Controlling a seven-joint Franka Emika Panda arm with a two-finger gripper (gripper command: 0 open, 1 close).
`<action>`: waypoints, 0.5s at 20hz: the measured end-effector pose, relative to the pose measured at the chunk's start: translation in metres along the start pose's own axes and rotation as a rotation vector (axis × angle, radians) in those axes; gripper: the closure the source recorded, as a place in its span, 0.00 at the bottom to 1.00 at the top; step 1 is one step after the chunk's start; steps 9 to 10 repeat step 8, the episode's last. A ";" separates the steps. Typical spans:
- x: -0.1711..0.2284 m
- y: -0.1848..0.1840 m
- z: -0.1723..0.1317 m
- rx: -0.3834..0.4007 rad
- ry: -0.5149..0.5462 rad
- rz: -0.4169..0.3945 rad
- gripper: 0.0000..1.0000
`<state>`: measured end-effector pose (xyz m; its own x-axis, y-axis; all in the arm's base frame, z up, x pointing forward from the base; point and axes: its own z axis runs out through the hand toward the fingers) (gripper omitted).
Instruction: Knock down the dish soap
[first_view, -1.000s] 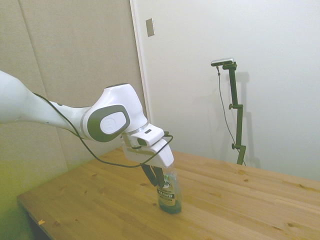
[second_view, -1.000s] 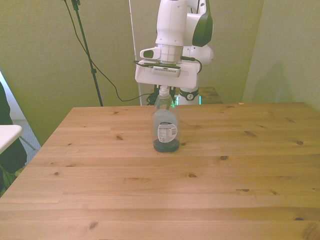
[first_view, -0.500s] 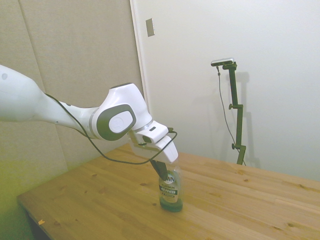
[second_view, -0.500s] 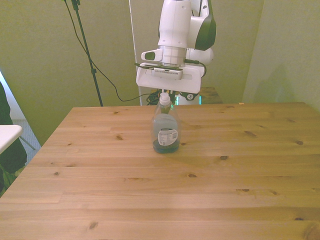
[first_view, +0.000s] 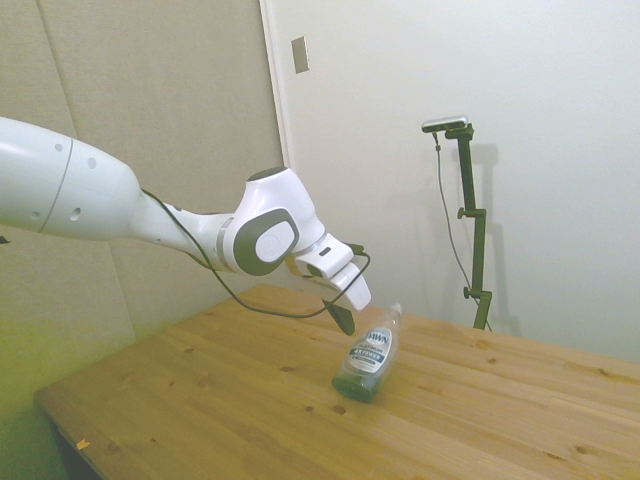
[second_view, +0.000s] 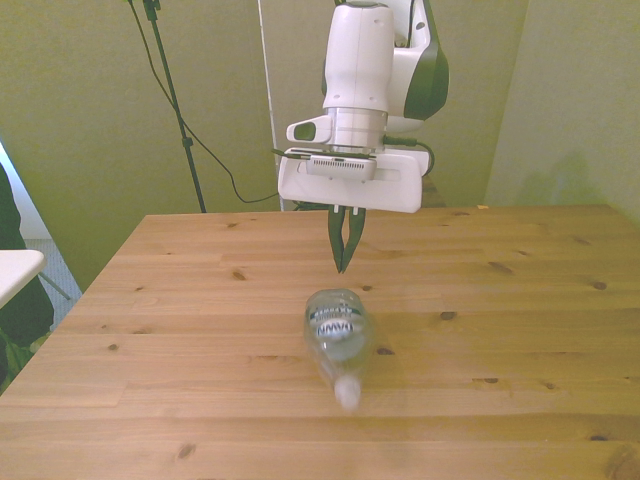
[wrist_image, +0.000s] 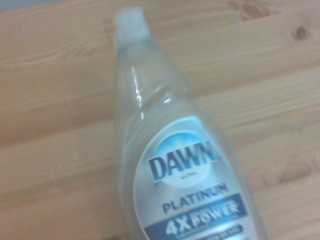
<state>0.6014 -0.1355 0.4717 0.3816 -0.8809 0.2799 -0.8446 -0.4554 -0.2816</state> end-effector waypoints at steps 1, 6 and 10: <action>0.006 -0.006 0.000 0.008 0.003 0.008 1.00; 0.026 -0.045 0.011 0.022 0.018 0.025 1.00; 0.030 -0.058 0.024 0.020 0.021 0.038 1.00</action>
